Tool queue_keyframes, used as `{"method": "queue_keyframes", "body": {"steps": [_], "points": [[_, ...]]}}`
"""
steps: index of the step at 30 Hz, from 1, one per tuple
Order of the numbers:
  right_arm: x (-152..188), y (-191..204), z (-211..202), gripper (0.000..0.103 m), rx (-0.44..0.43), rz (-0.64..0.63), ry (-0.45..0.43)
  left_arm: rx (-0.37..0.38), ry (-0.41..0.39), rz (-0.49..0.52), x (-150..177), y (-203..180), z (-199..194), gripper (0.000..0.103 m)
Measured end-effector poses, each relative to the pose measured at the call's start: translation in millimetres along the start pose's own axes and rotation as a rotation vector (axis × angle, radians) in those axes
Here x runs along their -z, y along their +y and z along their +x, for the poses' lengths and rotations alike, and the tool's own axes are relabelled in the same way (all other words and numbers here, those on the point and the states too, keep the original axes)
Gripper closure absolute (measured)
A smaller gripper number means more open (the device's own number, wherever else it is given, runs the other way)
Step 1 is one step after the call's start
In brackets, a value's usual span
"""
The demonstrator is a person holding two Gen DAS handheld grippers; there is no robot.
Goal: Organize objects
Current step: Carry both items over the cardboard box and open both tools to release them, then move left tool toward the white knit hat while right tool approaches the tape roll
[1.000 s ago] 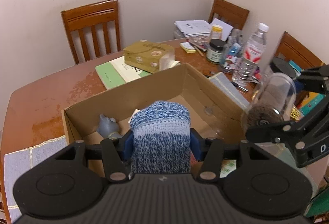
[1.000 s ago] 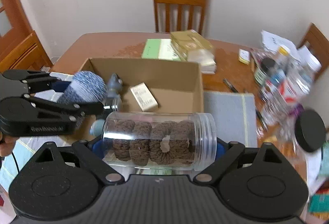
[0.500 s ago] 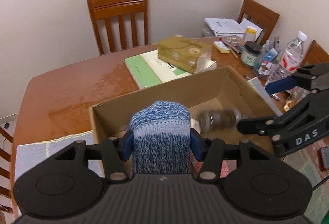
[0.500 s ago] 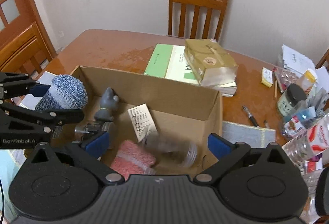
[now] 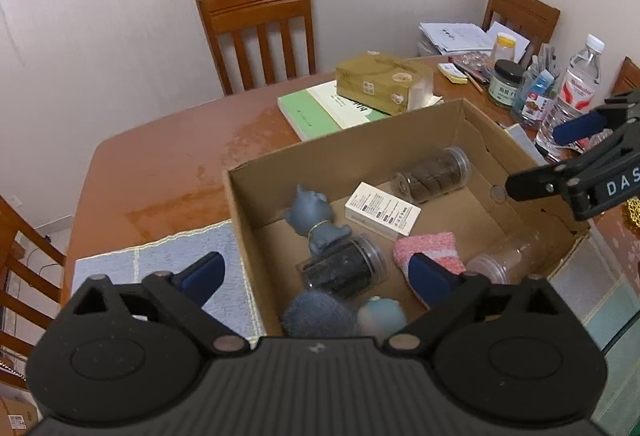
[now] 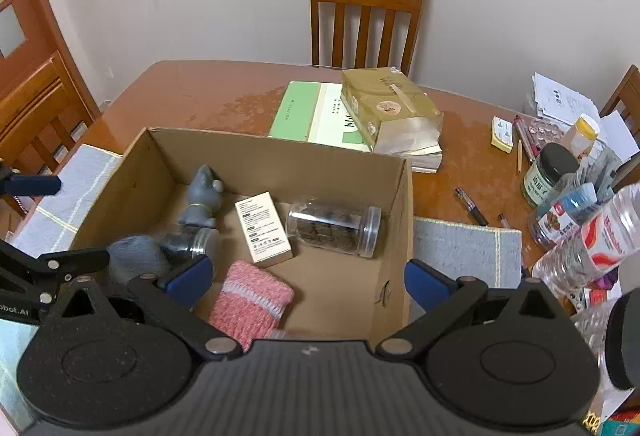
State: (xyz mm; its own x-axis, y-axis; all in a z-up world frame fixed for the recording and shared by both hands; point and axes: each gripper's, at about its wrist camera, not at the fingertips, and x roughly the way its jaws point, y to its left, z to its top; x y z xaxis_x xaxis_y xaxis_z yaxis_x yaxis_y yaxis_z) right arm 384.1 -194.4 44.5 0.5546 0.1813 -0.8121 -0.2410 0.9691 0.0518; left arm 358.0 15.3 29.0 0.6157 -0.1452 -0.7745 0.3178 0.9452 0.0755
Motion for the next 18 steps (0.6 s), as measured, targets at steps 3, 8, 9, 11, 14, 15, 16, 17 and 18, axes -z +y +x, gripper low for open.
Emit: {"method": "queue_keyframes", "body": {"steps": [3,8,9,11,14,15,16,17,18], "points": [[10.9,6.6,-6.4,0.0,0.005,-0.023,-0.017,0.003,-0.023,0.0,10.8,-1.2,-7.4,0.005],[38.3,18.5,-16.2,0.0,0.019,-0.027,-0.031,0.039,-0.028,-0.009,31.1,-6.2,-20.9,0.005],[44.8,20.5,-19.1,0.0,0.012,-0.029,-0.034,0.038,-0.033,-0.003,35.4,-8.0,-23.4,0.005],[56.6,23.6,-23.0,0.0,0.017,-0.029,-0.04,0.025,-0.037,-0.008,44.1,-10.3,-28.0,0.005],[76.2,26.8,-22.5,0.0,0.001,-0.012,-0.02,0.039,-0.049,-0.023,58.0,-11.3,-35.6,0.005],[82.9,27.3,-20.9,0.0,-0.001,-0.002,-0.006,0.04,-0.055,-0.028,62.1,-11.2,-37.4,0.005],[88.6,28.1,-19.6,0.0,0.0,0.008,0.003,0.035,-0.058,-0.033,66.8,-12.0,-38.7,0.004],[94.4,29.0,-18.8,0.0,0.005,0.016,0.01,0.029,-0.059,-0.035,71.1,-13.4,-39.8,0.004],[100.1,29.2,-18.9,0.0,0.01,0.024,0.016,0.026,-0.062,-0.034,74.5,-14.1,-40.1,0.004]]}}
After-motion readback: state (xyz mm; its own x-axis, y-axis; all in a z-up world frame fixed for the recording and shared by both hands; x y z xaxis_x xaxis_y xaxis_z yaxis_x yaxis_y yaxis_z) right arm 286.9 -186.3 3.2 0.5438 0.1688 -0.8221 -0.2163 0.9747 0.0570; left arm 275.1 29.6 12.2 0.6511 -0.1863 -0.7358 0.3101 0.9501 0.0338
